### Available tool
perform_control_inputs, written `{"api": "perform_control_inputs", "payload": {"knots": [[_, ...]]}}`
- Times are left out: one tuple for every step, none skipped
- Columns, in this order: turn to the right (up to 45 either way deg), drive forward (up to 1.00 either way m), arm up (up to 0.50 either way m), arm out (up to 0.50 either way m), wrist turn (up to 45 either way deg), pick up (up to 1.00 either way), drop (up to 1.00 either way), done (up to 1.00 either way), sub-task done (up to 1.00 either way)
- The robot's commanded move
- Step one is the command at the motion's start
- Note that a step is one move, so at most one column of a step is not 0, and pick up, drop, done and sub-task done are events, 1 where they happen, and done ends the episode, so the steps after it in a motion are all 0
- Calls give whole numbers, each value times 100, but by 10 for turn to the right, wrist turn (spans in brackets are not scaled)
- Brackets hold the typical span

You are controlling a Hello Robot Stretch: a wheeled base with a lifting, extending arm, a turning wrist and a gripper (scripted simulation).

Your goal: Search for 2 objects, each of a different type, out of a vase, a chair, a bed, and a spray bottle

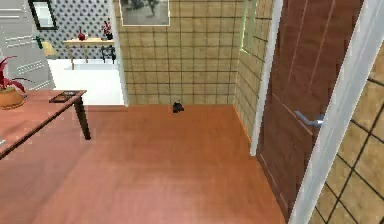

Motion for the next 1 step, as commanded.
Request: {"api": "perform_control_inputs", "payload": {"knots": [[0,10,0,0,0,0,0,0,0]]}}
